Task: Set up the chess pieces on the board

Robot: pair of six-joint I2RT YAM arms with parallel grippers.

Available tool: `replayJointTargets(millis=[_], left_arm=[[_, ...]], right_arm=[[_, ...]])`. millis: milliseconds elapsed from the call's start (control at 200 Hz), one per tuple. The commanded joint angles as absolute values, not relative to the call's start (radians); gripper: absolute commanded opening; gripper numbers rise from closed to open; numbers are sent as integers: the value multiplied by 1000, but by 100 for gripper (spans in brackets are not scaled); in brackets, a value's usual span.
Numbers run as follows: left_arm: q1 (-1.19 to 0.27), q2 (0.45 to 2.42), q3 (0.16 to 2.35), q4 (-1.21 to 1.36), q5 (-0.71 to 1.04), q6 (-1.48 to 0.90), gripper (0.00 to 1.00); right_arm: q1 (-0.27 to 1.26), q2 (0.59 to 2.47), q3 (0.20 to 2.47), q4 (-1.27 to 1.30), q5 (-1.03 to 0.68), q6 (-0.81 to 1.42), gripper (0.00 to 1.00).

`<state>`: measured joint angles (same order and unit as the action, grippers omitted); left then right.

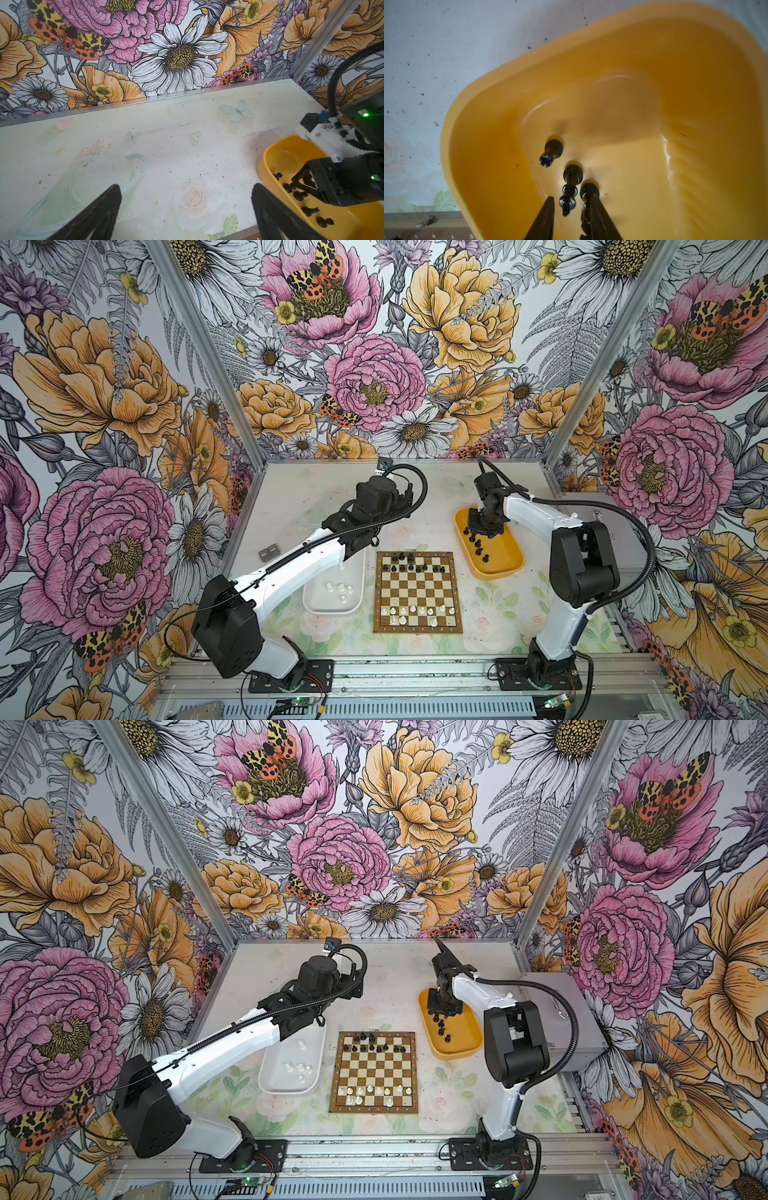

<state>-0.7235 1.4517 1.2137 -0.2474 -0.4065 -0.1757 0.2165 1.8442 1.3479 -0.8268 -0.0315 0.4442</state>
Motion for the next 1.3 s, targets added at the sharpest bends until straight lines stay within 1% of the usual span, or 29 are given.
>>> replayJointTargets(millis=[0, 185, 961, 1291], left_arm=[[-718, 1440, 1217, -232, -390, -169, 99], [-716, 1433, 1207, -232, -391, -169, 99], [-716, 1430, 1190, -225, -401, -167, 99], [-713, 1418, 1180, -225, -408, -169, 99]], right_arm=[[217, 1871, 1367, -822, -29, 425, 32], [216, 1893, 1374, -824, -52, 415, 30], [218, 1912, 1403, -842, -40, 405, 23], [220, 1925, 1413, -853, -44, 401, 23]])
